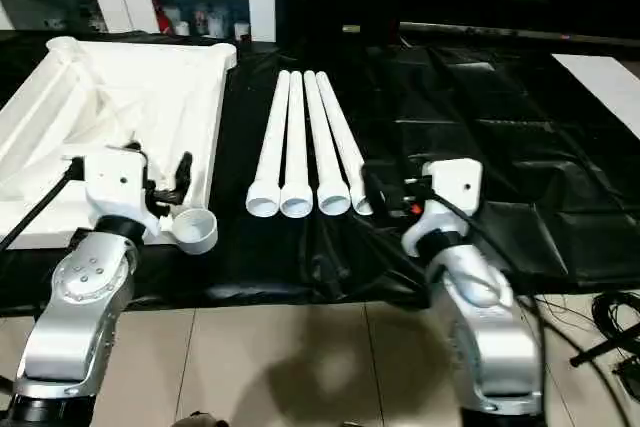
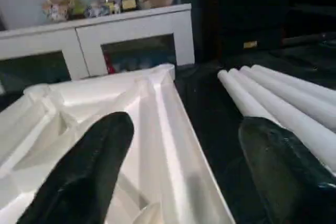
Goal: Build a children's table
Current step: Move to table
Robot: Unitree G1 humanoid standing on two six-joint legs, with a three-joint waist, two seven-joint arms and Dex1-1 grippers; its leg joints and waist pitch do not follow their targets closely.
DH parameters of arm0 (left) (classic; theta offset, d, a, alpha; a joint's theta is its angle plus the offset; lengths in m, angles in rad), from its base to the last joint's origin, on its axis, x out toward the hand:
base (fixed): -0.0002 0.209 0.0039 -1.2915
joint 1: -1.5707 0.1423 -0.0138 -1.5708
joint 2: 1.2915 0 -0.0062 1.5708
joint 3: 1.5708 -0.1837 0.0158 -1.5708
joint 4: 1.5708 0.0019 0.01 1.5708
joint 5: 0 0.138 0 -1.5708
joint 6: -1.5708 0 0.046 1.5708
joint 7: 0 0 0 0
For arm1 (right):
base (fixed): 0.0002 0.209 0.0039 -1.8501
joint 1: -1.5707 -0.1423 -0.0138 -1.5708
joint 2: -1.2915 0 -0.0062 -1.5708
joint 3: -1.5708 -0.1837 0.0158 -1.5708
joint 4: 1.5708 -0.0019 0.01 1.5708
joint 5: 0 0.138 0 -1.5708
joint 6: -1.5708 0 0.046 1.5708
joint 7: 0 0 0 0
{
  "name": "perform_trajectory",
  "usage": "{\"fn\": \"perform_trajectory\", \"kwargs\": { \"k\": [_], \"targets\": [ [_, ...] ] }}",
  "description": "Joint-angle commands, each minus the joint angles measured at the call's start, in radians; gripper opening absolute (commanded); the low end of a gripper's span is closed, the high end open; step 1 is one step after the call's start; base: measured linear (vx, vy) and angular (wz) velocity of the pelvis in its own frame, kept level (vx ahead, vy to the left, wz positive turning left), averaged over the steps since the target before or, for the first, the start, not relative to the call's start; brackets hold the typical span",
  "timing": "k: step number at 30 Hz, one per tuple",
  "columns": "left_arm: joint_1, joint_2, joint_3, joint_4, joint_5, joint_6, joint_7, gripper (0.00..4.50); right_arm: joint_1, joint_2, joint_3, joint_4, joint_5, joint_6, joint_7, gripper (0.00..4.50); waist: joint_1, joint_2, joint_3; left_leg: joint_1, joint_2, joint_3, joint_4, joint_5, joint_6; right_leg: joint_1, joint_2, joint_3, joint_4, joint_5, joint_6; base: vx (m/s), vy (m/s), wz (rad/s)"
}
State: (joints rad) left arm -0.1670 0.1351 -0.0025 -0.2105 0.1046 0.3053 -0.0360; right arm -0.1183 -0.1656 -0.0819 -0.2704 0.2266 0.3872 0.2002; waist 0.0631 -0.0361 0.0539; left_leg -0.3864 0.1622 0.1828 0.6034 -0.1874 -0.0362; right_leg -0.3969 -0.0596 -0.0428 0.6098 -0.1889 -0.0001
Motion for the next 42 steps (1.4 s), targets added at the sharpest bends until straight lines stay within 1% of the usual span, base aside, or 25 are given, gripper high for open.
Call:
{"fn": "perform_trajectory", "kwargs": {
  "k": [1,3,4,6,7,9,11,12,13,14,15,16,17,18,20,23,26,27,28,30,34,38,39,40,42],
  "targets": [
    [-0.011,-0.004,-0.012,0.003,0.005,0.006,0.004,4.16,-0.016,-0.007,-0.025,0.003,0.000,0.008,-0.002,4.50,0.027,-0.002,-0.061,-0.016,0.047,-0.038,-0.002,-0.163,0.132,0.076,-0.212,0.128,-0.128,-0.289,-0.165,0.000,0.000,0.00],
    [-0.012,-0.013,-0.009,0.006,0.006,0.012,0.016,4.16,-0.023,-0.017,-0.027,0.010,0.002,0.009,-0.002,4.50,0.047,0.000,-0.060,-0.065,0.056,-0.090,0.089,-0.133,0.139,0.095,-0.304,0.190,-0.152,-0.413,-0.186,0.003,0.092,-0.12],
    [-0.013,-0.013,-0.009,0.008,0.008,0.011,0.020,4.16,-0.024,-0.017,-0.023,0.009,0.002,0.009,-0.002,4.50,0.045,0.003,-0.059,-0.079,0.054,-0.115,0.095,-0.121,0.124,0.097,-0.285,0.175,-0.145,-0.402,-0.230,0.005,0.147,-0.15],
    [-0.016,-0.009,-0.008,0.010,0.016,0.007,0.025,4.16,-0.028,-0.013,-0.017,0.005,0.004,0.012,-0.004,4.50,0.036,0.014,-0.062,-0.044,0.034,-0.097,0.019,-0.066,0.173,0.070,-0.177,0.103,-0.123,-0.372,-0.243,-0.004,0.202,-0.03],
    [-0.016,-0.009,-0.008,0.010,0.016,0.007,0.025,4.16,-0.028,-0.013,-0.017,0.005,0.004,0.012,-0.004,4.50,0.010,0.035,-0.065,0.016,0.031,-0.070,-0.040,-0.042,0.267,0.027,-0.073,0.036,-0.080,-0.324,-0.198,0.006,0.226,0.10],
    [-0.018,-0.007,0.003,0.009,0.018,0.003,0.030,4.16,-0.034,-0.001,0.000,0.010,0.001,0.010,-0.007,4.50,-0.041,0.055,-0.065,0.072,0.029,-0.082,-0.072,0.018,0.453,-0.036,0.019,-0.046,0.041,-0.213,-0.101,-0.003,0.244,0.12],
    [-0.018,-0.007,0.009,0.008,0.022,0.004,0.035,4.16,-0.038,0.008,0.007,0.017,-0.001,0.009,-0.008,4.50,-0.052,0.044,-0.058,0.052,0.059,-0.090,-0.101,0.031,0.517,-0.042,0.005,-0.071,0.117,-0.165,0.000,-0.047,0.205,0.01],
    [-0.019,-0.006,0.010,0.007,0.029,-0.001,0.041,4.16,-0.039,0.010,0.011,0.021,-0.005,0.006,-0.008,4.50,-0.052,0.014,-0.055,0.051,0.066,-0.077,-0.092,-0.006,0.495,-0.041,-0.032,-0.052,0.082,-0.135,0.031,-0.056,0.176,-0.03],
    [-0.024,-0.005,0.011,0.004,0.049,0.000,0.060,4.16,-0.039,0.012,0.013,0.025,-0.006,0.005,-0.009,4.50,-0.026,-0.036,-0.071,-0.004,0.022,-0.048,-0.019,-0.159,0.347,0.006,-0.167,0.046,-0.041,-0.172,0.055,-0.080,0.160,0.05],
    [-0.028,-0.003,0.012,0.005,0.062,-0.001,0.075,4.16,-0.040,0.014,0.013,0.027,-0.006,0.006,-0.011,4.50,0.025,-0.035,-0.069,-0.049,0.019,-0.108,0.158,-0.242,0.148,0.038,-0.357,0.196,-0.131,-0.312,-0.032,-0.096,0.189,-0.11],
    [-0.031,-0.003,0.013,0.005,0.070,-0.001,0.084,4.16,-0.041,0.015,0.012,0.028,-0.005,0.006,-0.011,4.50,0.005,-0.003,-0.059,-0.066,0.026,-0.171,0.175,-0.166,-0.012,0.069,-0.333,0.121,-0.117,-0.413,-0.150,-0.096,0.189,-0.11],
    [-0.036,0.001,0.011,0.008,0.078,0.007,0.088,4.16,-0.042,0.016,0.014,0.030,-0.006,0.005,-0.011,4.50,-0.007,-0.014,-0.046,-0.053,0.025,-0.161,0.121,-0.145,-0.059,0.056,-0.253,0.048,-0.109,-0.455,-0.183,-0.092,0.234,-0.39],
    [-0.039,0.002,0.010,0.011,0.082,0.012,0.090,4.16,-0.045,0.018,0.016,0.032,-0.007,0.003,-0.012,4.50,-0.022,0.039,-0.053,-0.019,0.023,-0.148,-0.016,-0.194,-0.118,0.045,-0.077,-0.041,-0.045,-0.419,-0.180,-0.100,0.216,-0.05],
    [-0.042,0.004,0.008,0.013,0.083,0.016,0.093,4.16,-0.048,0.020,0.018,0.034,-0.010,0.003,-0.013,4.50,-0.052,0.059,-0.059,0.032,0.100,-0.189,-0.066,-0.443,-0.193,0.000,-0.020,-0.025,0.018,-0.213,-0.111,-0.100,0.216,-0.05],
    [-0.042,0.002,0.009,0.012,0.078,0.019,0.091,4.16,-0.050,0.021,0.019,0.036,-0.011,0.001,-0.014,4.50,-0.071,0.072,-0.051,0.029,0.146,-0.225,-0.116,-0.531,-0.266,0.005,-0.016,-0.025,0.058,-0.065,-0.080,-0.097,0.159,0.19],
    [-0.043,-0.003,-0.002,0.006,0.094,0.008,0.089,4.16,-0.052,0.020,0.020,0.042,-0.014,-0.004,-0.017,4.50,-0.062,0.086,-0.050,0.026,0.196,-0.231,-0.152,-0.533,-0.179,-0.025,-0.009,-0.038,0.137,-0.137,-0.039,-0.086,0.077,0.11],
    [-0.050,-0.011,-0.007,0.002,0.093,0.023,0.097,4.16,-0.052,0.017,0.011,0.050,-0.024,-0.009,-0.027,4.50,-0.048,0.051,-0.068,0.041,0.114,-0.189,-0.129,-0.465,0.033,0.014,-0.039,-0.010,0.046,-0.124,-0.062,-0.093,-0.041,0.01],
    [-0.050,-0.011,-0.007,0.002,0.091,0.021,0.097,4.16,-0.053,0.017,0.009,0.050,-0.024,-0.009,-0.028,4.50,-0.050,0.029,-0.076,0.033,0.089,-0.173,-0.116,-0.453,0.051,0.031,-0.052,0.002,0.012,-0.120,-0.072,-0.091,-0.084,-0.08],
    [-0.051,-0.009,-0.010,0.002,0.090,0.015,0.096,4.16,-0.053,0.017,0.004,0.051,-0.024,-0.009,-0.030,4.50,-0.028,-0.002,-0.060,-0.024,0.016,-0.104,-0.060,-0.409,0.027,0.050,-0.125,0.035,-0.077,-0.233,-0.129,-0.097,-0.117,-0.13],
    [-0.054,-0.004,-0.019,0.002,0.096,0.025,0.088,4.16,-0.053,0.015,-0.005,0.053,-0.024,-0.010,-0.038,4.50,0.021,-0.031,-0.065,-0.026,0.009,-0.077,0.008,-0.136,0.024,0.052,-0.181,0.075,-0.122,-0.581,0.010,-0.094,-0.127,-0.17],
    [-0.052,-0.007,-0.024,0.000,0.096,0.005,0.075,4.16,-0.050,0.010,-0.013,0.053,-0.026,-0.010,-0.047,4.50,0.012,0.010,-0.061,-0.024,0.049,-0.075,-0.081,-0.225,-0.060,0.043,-0.083,0.008,-0.082,-0.468,-0.013,-0.036,-0.047,-0.18],
    [-0.061,-0.021,-0.017,0.008,0.103,0.025,0.090,4.16,-0.053,0.000,-0.006,0.046,-0.050,-0.020,-0.060,4.50,0.000,0.025,-0.065,-0.011,0.066,-0.080,-0.093,-0.282,-0.061,0.046,-0.075,0.006,-0.069,-0.261,-0.080,0.000,0.000,0.00],
    [-0.066,-0.021,-0.019,0.014,0.106,0.030,0.098,4.16,-0.056,-0.015,0.011,0.046,-0.083,-0.023,-0.065,4.50,-0.007,0.026,-0.065,-0.002,0.079,-0.089,-0.097,-0.290,-0.082,0.046,-0.058,-0.001,-0.065,-0.185,-0.087,0.000,0.000,0.00],
    [-0.067,-0.020,-0.021,0.016,0.105,0.029,0.098,4.16,-0.056,-0.014,0.011,0.047,-0.079,-0.016,-0.063,4.50,-0.009,0.042,-0.062,-0.032,0.063,-0.141,-0.124,-0.341,-0.060,0.075,-0.050,-0.055,-0.041,-0.123,-0.116,0.000,0.000,0.00],
    [-0.068,-0.018,-0.027,0.018,0.109,0.029,0.099,4.16,-0.058,-0.017,0.012,0.048,-0.084,-0.013,-0.063,4.50,-0.037,0.061,-0.062,-0.008,0.096,-0.249,-0.156,-0.454,0.003,0.069,-0.022,-0.073,0.013,-0.111,-0.168,0.028,-0.025,0.32]
  ]
}}
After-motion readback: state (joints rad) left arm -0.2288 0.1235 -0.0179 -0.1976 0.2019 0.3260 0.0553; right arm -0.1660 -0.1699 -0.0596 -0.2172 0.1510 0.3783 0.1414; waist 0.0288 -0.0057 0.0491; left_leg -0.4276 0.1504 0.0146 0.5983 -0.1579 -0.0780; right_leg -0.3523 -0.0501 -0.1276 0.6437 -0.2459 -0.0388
